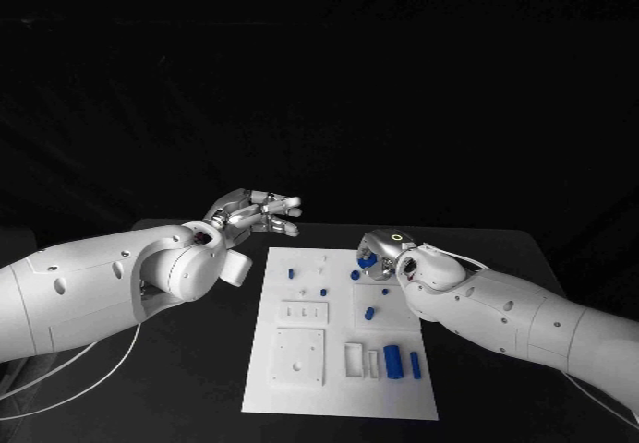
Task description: Assemble the parts on the task board
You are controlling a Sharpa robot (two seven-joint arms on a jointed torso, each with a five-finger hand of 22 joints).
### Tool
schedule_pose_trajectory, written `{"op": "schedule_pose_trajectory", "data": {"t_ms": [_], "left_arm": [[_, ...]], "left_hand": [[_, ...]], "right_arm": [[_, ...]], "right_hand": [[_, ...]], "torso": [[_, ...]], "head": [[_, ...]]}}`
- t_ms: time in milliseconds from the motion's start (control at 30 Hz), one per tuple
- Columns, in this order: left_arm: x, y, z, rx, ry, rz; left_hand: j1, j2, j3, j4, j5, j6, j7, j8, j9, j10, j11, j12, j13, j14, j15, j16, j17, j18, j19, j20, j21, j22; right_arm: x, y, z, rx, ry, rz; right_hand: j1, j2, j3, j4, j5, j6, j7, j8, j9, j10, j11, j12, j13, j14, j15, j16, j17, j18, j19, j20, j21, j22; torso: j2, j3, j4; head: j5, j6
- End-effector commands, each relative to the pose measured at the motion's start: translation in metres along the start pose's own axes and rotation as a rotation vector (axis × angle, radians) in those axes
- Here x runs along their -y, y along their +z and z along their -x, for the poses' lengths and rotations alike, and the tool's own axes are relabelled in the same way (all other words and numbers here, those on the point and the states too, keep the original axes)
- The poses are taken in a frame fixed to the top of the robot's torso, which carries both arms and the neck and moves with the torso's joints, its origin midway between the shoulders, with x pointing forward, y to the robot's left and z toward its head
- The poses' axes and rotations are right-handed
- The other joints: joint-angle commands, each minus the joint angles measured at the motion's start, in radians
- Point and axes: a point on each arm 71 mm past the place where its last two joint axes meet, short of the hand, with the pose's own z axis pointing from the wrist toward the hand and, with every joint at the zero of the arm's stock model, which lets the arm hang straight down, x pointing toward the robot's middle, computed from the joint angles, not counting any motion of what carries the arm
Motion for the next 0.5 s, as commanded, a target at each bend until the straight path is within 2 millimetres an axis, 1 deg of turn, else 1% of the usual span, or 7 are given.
{"op": "schedule_pose_trajectory", "data": {"t_ms": [33,100,167,267,333,400,500], "left_arm": [[0.003,0.001,-0.003,-0.023,0.002,-0.016],[0.004,0.001,-0.004,-0.026,0.003,-0.018],[0.005,0.001,-0.005,-0.029,0.004,-0.021],[0.007,0.002,-0.005,-0.033,0.006,-0.024],[0.007,0.002,-0.005,-0.033,0.007,-0.025],[0.008,0.003,-0.005,-0.033,0.009,-0.027],[0.008,0.003,-0.004,-0.032,0.011,-0.028]], "left_hand": [[-0.008,0.006,0.0,-0.004,0.004,-0.007,0.003,-0.003,0.0,-0.008,-0.001,-0.001,0.001,-0.004,0.0,-0.004,-0.002,-0.008,-0.01,0.0,0.006,-0.002],[-0.008,0.007,0.0,-0.004,0.004,-0.006,0.002,-0.002,0.0,-0.007,-0.001,-0.001,0.001,-0.007,0.002,-0.01,-0.005,-0.009,-0.013,0.001,0.005,-0.006],[-0.009,0.007,0.0,-0.003,0.004,-0.006,0.002,-0.002,0.0,-0.006,-0.001,-0.001,0.001,-0.009,0.003,-0.014,-0.007,-0.009,-0.016,0.002,0.004,-0.007],[-0.009,0.007,0.0,-0.003,0.004,-0.005,0.002,-0.002,0.0,-0.004,-0.001,-0.001,0.001,-0.009,0.004,-0.021,-0.011,-0.009,-0.017,0.003,0.001,-0.012],[-0.01,0.009,0.001,-0.003,0.004,-0.002,0.0,-0.002,0.001,0.008,-0.004,0.001,0.002,-0.008,0.003,-0.024,-0.013,-0.009,-0.018,0.003,0.0,-0.014],[-0.01,0.009,0.001,-0.003,0.004,-0.001,0.0,-0.002,0.0,0.015,-0.005,-0.001,0.001,-0.009,0.002,-0.026,-0.014,-0.01,-0.018,0.003,-0.001,-0.015],[-0.01,0.009,0.001,-0.003,0.004,-0.001,0.0,-0.003,0.0,0.015,-0.005,-0.001,0.001,-0.008,0.003,-0.031,-0.017,-0.011,-0.018,0.003,-0.002,-0.018]], "right_arm": [[-0.001,0.0,-0.003,0.015,-0.019,0.0],[-0.001,0.0,-0.005,0.008,-0.02,0.0],[-0.001,0.0,-0.007,0.0,-0.02,0.001],[-0.001,-0.001,-0.012,-0.014,-0.02,0.001],[-0.001,-0.001,-0.014,-0.021,-0.02,0.001],[-0.001,-0.002,-0.018,-0.027,-0.019,-0.001],[-0.001,-0.003,-0.02,-0.027,-0.018,-0.004]], "right_hand": [[-0.014,-0.001,0.0,0.003,-0.003,0.01,0.0,-0.001,-0.001,0.007,0.001,0.004,0.001,0.004,-0.005,0.007,-0.003,0.005,0.008,-0.001,-0.006,0.007],[-0.016,-0.001,0.0,0.004,-0.002,0.011,0.0,-0.001,-0.001,0.008,0.0,0.004,0.001,0.003,-0.005,0.009,-0.003,0.005,0.013,-0.001,-0.005,0.01],[-0.018,0.0,0.002,0.004,-0.002,0.014,-0.001,-0.001,0.0,0.01,0.0,0.004,0.001,0.005,-0.005,0.013,-0.003,0.006,0.015,-0.001,-0.008,0.015],[-0.021,0.001,0.008,0.002,-0.002,0.016,-0.001,-0.001,0.0,0.013,-0.001,0.004,0.001,0.001,-0.005,0.021,-0.004,0.007,0.018,0.001,-0.013,0.028],[-0.023,0.0,0.012,0.0,-0.001,0.018,-0.002,-0.001,0.0,0.013,-0.001,0.004,0.001,0.0,-0.005,0.023,-0.006,0.007,0.016,0.001,-0.016,0.035],[-0.025,0.0,0.014,0.0,-0.001,0.018,-0.001,-0.001,0.0,0.013,-0.001,0.004,0.001,-0.001,-0.005,0.024,-0.009,0.007,0.016,0.002,-0.018,0.039],[-0.028,-0.002,0.017,-0.001,-0.001,0.013,0.0,-0.001,-0.001,0.004,0.001,0.004,0.001,-0.001,-0.004,0.026,-0.014,0.008,0.017,0.003,-0.024,0.05]], "torso": [[0.015,-0.0023,0.0105],[0.018,-0.0029,0.0143],[0.023,-0.0035,0.0166],[0.026,-0.0042,0.0196],[0.026,-0.0047,0.0203],[0.027,-0.0048,0.0201],[0.028,-0.0035,0.0219]], "head": [[-0.005,0.002],[-0.006,0.004],[-0.005,0.007],[-0.009,0.006],[-0.01,0.009],[-0.007,0.01],[-0.005,0.012]]}}
